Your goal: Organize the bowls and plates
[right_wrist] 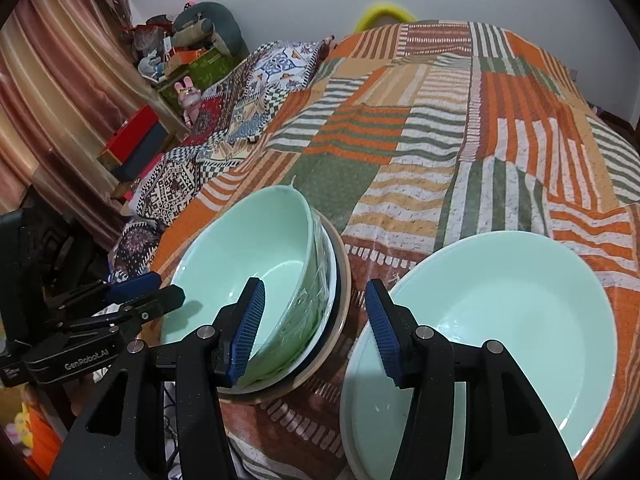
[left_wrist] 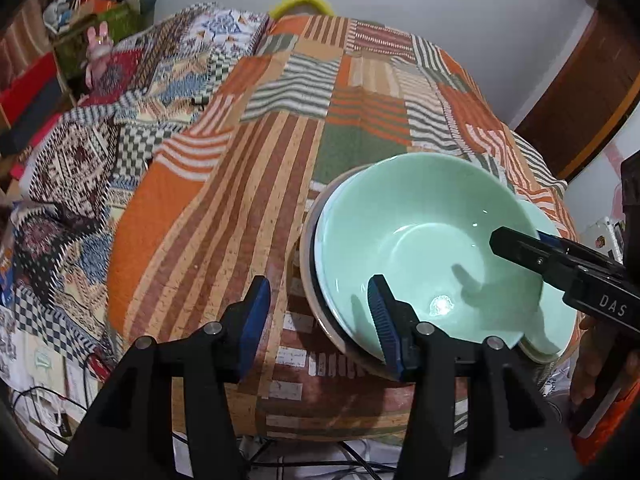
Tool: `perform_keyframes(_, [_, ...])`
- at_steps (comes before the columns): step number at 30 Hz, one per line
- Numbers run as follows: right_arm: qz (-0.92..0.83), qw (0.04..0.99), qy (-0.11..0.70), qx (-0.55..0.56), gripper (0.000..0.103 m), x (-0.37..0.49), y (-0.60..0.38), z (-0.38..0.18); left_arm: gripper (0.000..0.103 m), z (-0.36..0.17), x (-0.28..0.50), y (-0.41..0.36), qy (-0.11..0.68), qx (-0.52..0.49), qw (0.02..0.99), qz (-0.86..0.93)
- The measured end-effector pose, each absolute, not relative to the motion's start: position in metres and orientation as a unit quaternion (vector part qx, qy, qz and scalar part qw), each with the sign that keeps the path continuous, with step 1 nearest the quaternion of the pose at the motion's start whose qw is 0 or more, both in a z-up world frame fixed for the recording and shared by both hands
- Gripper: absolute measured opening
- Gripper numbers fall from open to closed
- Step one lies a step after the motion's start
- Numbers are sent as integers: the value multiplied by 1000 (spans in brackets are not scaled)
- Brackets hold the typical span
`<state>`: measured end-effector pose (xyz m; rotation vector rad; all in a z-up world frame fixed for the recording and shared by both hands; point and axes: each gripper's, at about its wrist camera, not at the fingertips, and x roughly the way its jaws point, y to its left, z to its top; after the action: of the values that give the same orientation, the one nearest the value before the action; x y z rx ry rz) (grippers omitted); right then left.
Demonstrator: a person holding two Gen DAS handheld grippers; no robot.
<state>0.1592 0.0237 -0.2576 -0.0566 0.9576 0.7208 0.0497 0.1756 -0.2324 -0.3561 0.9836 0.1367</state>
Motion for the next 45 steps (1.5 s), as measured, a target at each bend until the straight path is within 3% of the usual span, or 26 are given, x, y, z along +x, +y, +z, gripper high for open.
perform_keyframes(15, [349,803,483,-11,50,170,28,-277,50,-255,63,175,480,-191,855,46])
perform_keyframes(22, [352,801,484,-16,42,168,31,-280,33,-256,67,171,481,-192,855,37])
perform_keyframes(45, [325,816,478,-2,32,162,23,-274,32,-240,60,160,472,-174,861,71])
